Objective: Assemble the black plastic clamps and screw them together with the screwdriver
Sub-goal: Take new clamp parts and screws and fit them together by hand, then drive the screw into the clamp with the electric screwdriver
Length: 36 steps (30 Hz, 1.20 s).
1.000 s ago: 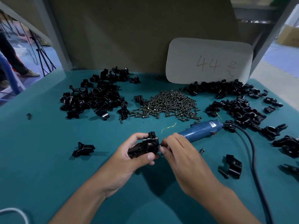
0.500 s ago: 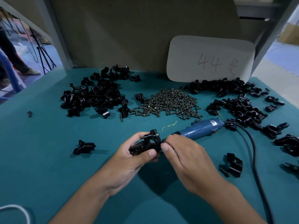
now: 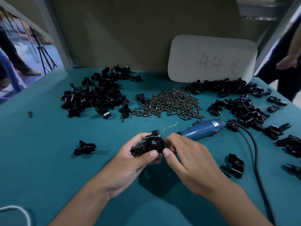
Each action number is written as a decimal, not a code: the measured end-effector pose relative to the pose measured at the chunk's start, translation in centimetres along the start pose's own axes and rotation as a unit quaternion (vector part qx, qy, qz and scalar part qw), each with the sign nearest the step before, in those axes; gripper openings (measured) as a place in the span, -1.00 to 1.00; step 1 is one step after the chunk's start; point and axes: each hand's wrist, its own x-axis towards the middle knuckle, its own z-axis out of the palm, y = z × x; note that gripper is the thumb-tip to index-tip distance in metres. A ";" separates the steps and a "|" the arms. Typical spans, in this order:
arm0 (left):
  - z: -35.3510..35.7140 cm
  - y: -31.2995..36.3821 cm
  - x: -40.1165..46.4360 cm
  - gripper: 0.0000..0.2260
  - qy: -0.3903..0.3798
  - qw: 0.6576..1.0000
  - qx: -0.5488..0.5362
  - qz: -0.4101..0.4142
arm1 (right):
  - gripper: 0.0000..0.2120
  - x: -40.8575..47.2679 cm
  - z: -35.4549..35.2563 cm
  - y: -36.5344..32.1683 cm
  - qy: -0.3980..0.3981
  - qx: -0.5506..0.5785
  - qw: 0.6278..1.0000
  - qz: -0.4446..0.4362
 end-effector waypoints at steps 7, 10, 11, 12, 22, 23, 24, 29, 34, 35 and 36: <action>0.0 -0.3 -0.1 -0.64 0.018 1.000 0.001 -0.006 | -0.45 0.0 0.6 0.5 -0.027 0.024 0.998 0.042; 0.2 -0.1 -0.1 -0.68 0.022 1.000 0.012 -0.002 | -0.42 0.1 0.5 0.5 -0.026 0.084 0.994 0.067; 0.2 0.0 -0.1 -0.69 0.036 0.999 0.011 0.000 | -0.46 0.3 0.3 0.8 -0.004 0.103 0.990 0.092; 0.2 0.2 -0.2 -0.67 0.058 0.998 0.004 0.003 | -0.48 0.6 0.0 1.5 0.027 0.114 0.984 0.131; -0.5 1.4 0.3 -0.53 0.179 0.981 -0.037 0.064 | -0.11 7.0 -2.5 7.5 -0.194 -0.099 0.838 0.501; -0.6 1.3 0.3 -0.55 0.180 0.981 -0.039 0.063 | -0.18 7.4 -2.5 7.7 -0.201 -0.064 0.830 0.517; -0.5 1.3 0.3 -0.55 0.181 0.981 -0.040 0.062 | -0.22 7.5 -2.5 8.1 -0.198 -0.023 0.823 0.532; -0.2 1.8 -0.3 -0.40 0.160 0.985 -0.003 0.066 | -0.15 6.5 -1.1 8.3 -0.124 0.116 0.799 0.577; -0.9 1.3 0.0 -0.62 0.162 0.985 0.014 0.053 | -0.46 5.5 -1.0 8.0 -0.021 0.274 0.773 0.571; -1.0 1.2 0.1 -0.64 0.162 0.986 0.011 0.049 | -0.52 5.2 -1.1 7.7 0.010 0.297 0.769 0.565; -1.2 1.1 0.2 -0.65 0.160 0.986 0.010 0.047 | -0.57 4.9 -1.1 7.3 0.041 0.335 0.761 0.554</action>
